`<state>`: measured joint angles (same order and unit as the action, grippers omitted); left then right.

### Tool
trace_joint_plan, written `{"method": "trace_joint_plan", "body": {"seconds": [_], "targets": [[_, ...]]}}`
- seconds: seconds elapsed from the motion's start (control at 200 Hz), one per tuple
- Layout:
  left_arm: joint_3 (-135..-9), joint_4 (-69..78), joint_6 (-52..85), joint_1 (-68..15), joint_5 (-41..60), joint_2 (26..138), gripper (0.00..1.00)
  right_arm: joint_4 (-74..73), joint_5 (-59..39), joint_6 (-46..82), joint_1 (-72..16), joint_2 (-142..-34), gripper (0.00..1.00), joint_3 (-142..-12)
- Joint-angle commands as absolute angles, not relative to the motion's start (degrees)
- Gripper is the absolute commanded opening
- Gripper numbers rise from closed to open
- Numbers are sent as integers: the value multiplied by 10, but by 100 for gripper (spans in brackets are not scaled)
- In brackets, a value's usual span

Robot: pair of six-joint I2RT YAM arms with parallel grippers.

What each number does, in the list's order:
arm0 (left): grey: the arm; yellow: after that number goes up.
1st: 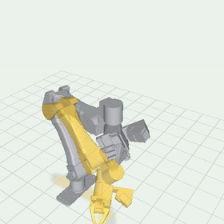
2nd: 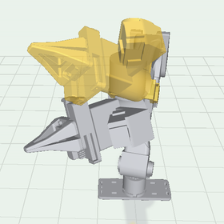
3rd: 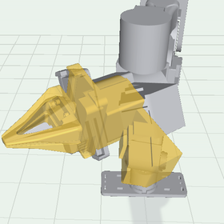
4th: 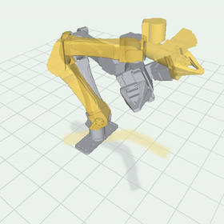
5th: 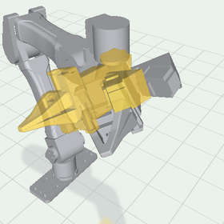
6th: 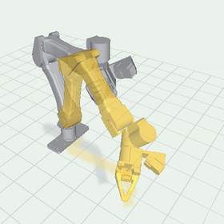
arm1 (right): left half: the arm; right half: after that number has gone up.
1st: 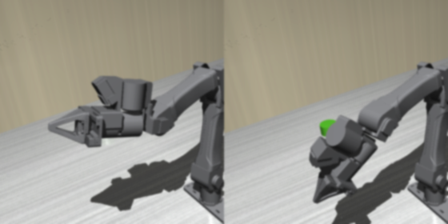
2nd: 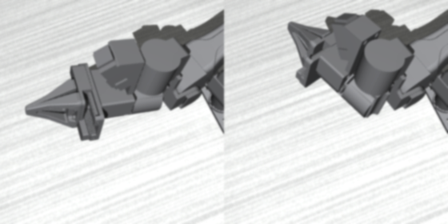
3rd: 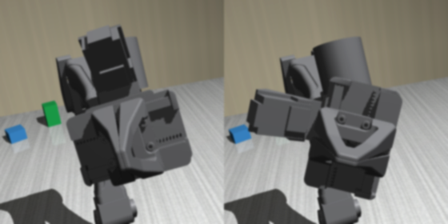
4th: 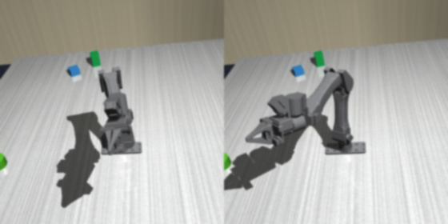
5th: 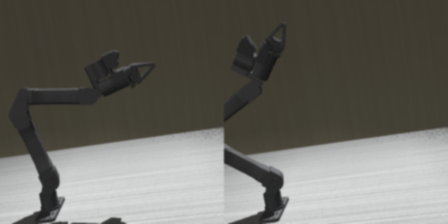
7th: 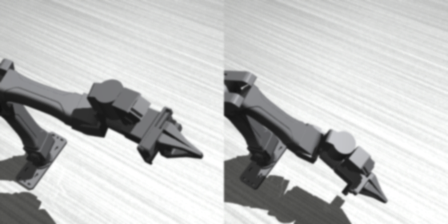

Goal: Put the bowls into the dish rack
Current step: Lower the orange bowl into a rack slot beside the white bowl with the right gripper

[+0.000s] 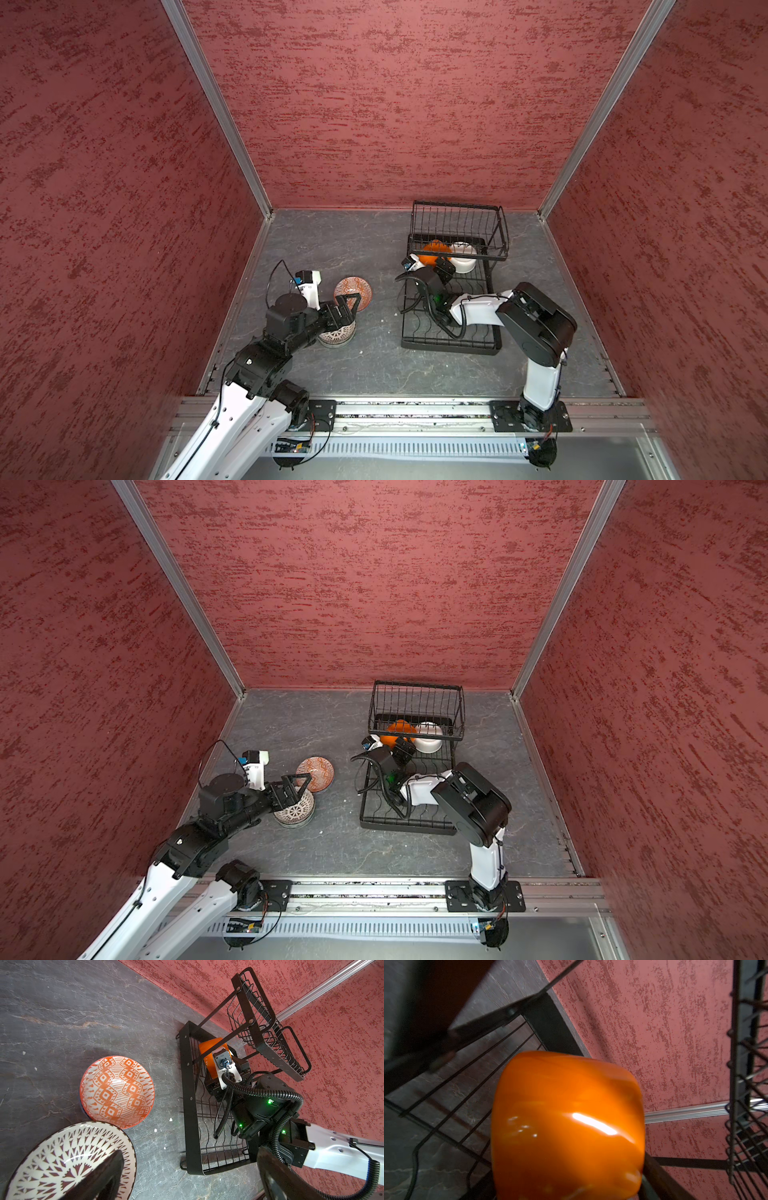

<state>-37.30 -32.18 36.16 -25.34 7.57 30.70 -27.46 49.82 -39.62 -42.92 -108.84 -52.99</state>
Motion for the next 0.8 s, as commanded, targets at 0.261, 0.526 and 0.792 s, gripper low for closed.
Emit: {"method": "trace_joint_plan", "body": {"seconds": [0.261, 0.526, 0.792], "targets": [[-374, -323, 359, -248, 76, 308, 100, -329, 512, -411, -429, -1099, 95, -534], [-373, -328, 359, -247, 73, 303, 100, -299, 506, -362, -432, -1092, 98, -544], [-372, -330, 359, -246, 74, 300, 100, -246, 482, -268, -433, -1067, 99, -559]]}}
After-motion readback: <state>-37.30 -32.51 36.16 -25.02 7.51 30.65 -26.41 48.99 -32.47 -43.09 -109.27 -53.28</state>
